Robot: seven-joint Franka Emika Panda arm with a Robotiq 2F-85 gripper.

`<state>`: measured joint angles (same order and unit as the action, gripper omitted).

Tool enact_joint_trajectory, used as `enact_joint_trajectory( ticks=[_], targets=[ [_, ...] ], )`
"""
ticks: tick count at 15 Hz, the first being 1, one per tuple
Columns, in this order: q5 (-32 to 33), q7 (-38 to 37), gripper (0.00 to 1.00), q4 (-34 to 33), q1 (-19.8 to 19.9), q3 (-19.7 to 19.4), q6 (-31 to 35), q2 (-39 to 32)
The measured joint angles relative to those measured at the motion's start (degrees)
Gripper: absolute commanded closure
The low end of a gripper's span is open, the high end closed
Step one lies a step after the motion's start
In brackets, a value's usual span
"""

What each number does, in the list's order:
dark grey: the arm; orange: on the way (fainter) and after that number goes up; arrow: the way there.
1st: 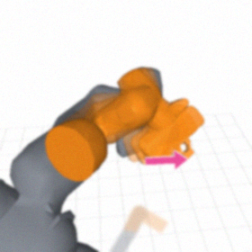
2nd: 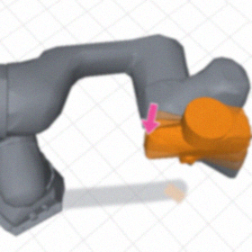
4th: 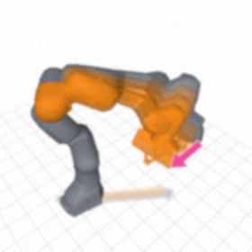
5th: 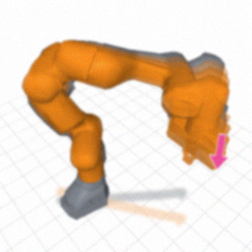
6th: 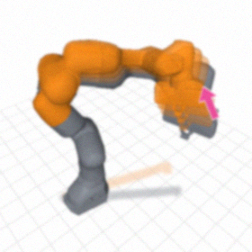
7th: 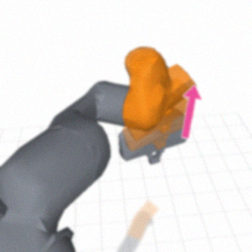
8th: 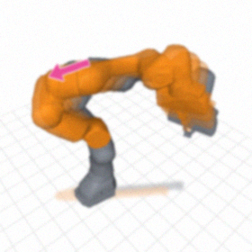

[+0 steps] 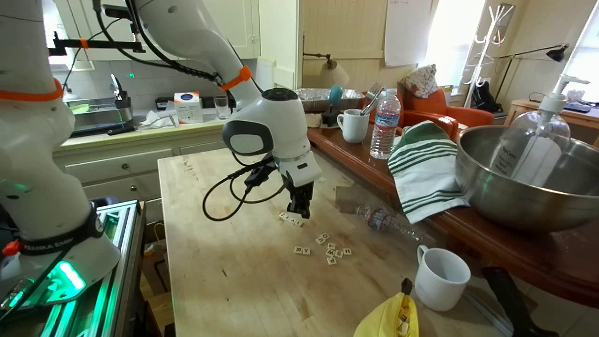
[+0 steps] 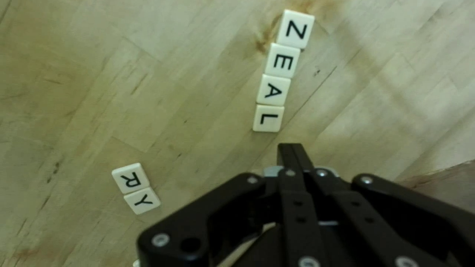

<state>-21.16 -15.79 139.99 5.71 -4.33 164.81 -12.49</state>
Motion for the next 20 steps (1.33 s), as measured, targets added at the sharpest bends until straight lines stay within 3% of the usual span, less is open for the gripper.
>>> enact_joint_trajectory(
  ticks=[13,20],
  targets=[
    [3.24,4.88,1.0,-0.17,2.23,-3.46,-1.77,3.84],
    [2.94,5.67,1.0,-1.23,2.54,-3.36,5.99,-0.29]
  ],
)
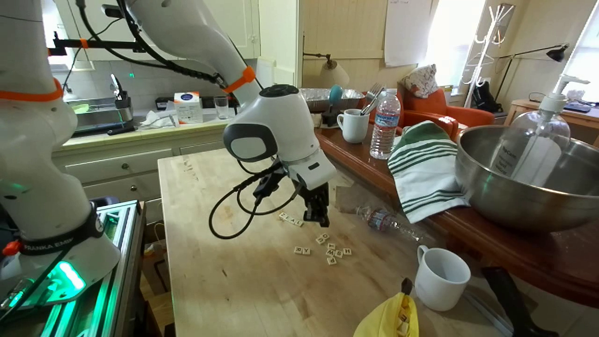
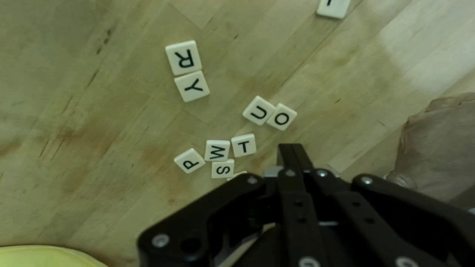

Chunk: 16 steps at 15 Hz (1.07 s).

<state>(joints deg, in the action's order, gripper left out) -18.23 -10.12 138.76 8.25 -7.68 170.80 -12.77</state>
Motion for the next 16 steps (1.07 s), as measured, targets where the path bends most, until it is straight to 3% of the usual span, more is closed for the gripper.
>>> enact_joint_trajectory(
  ticks=[16],
  targets=[
    [-0.7,3.23,1.0,-2.24,3.31,4.92,4.89,-6.9]
  ],
)
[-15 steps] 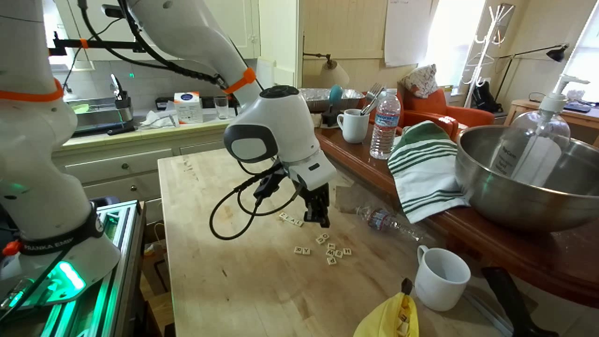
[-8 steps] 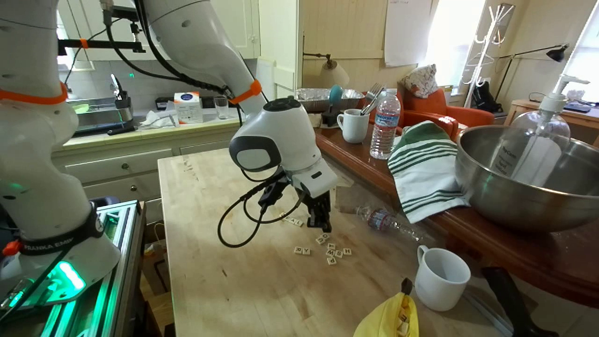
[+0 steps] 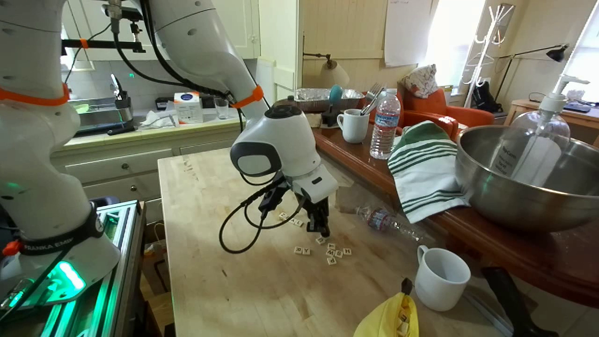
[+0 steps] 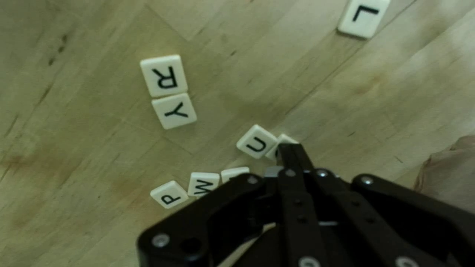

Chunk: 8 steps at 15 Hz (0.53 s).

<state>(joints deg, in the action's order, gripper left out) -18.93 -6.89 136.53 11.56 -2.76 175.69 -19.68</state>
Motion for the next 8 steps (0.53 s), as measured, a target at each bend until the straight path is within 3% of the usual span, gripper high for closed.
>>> enact_joint_trajectory(
  ticks=[8],
  targets=[
    [0.0,2.42,1.0,2.36,1.59,3.1,-0.3,1.71]
  ],
)
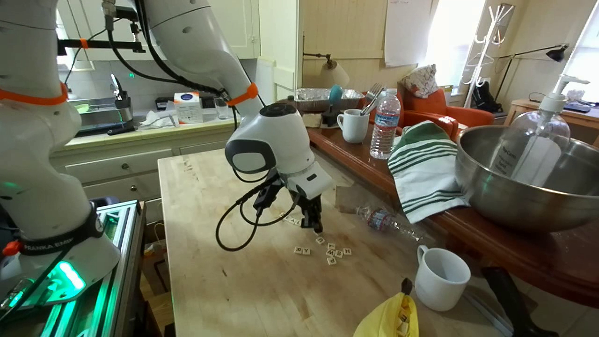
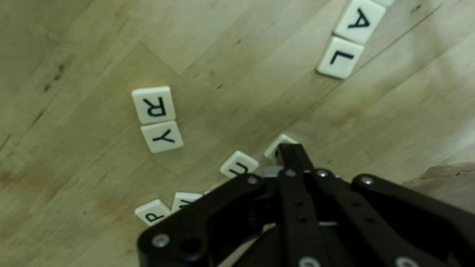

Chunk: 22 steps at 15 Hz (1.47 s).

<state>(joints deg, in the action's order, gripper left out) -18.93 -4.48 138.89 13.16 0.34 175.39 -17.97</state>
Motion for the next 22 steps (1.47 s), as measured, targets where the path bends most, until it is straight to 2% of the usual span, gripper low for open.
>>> enact_joint_trajectory(
  ticks=[10,22],
  targets=[
    [0.0,2.66,1.0,4.06,1.63,3.5,-0.71,2.94],
    [-1.52,6.57,1.0,4.27,4.87,7.12,-2.45,3.5]
  ],
)
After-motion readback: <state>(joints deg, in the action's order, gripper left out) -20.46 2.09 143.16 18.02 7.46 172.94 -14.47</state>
